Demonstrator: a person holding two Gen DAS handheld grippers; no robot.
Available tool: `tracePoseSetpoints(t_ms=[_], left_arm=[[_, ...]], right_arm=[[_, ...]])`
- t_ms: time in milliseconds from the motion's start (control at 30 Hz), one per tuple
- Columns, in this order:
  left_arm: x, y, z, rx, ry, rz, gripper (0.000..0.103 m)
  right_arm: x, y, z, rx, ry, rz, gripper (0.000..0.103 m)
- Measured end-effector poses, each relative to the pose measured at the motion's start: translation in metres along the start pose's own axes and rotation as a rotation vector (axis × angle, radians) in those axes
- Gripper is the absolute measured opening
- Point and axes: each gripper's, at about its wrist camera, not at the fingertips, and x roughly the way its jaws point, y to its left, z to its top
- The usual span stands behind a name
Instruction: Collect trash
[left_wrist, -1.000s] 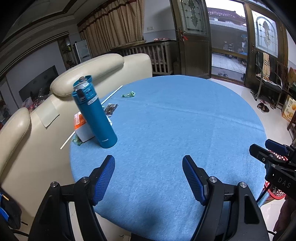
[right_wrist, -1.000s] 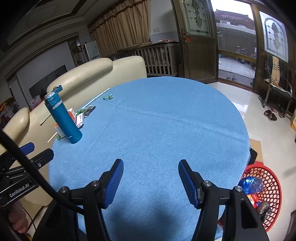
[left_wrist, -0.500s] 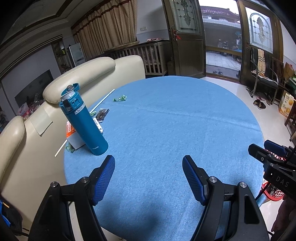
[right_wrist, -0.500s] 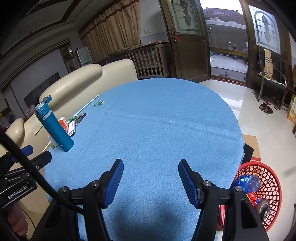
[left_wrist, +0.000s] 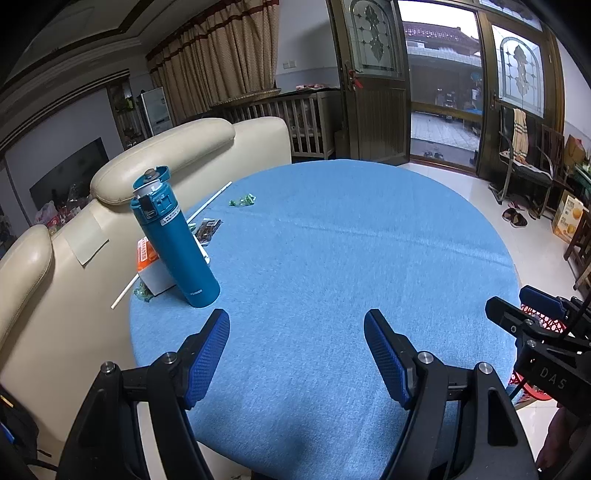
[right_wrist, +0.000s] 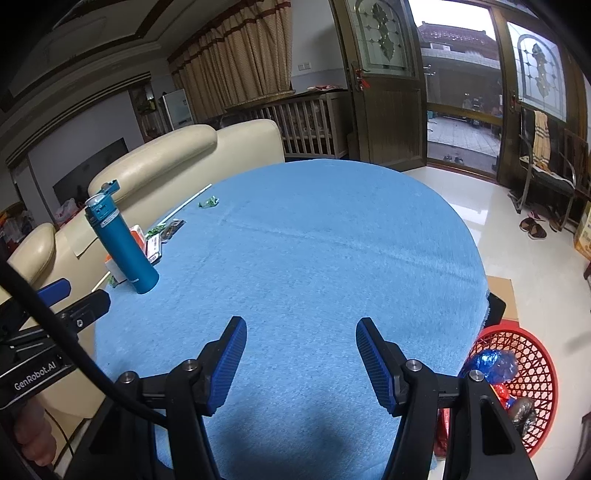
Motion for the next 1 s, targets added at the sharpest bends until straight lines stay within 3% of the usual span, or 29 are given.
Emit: tracePoseSetpoints(t_ms=[1000], left_arm=[[-0.012, 0.027, -0.009, -0.057, -0.028, 0.005, 0.076]], right_arm=[[-0.010, 0.037, 0.003, -0.091, -0.015, -0.002, 0.066]])
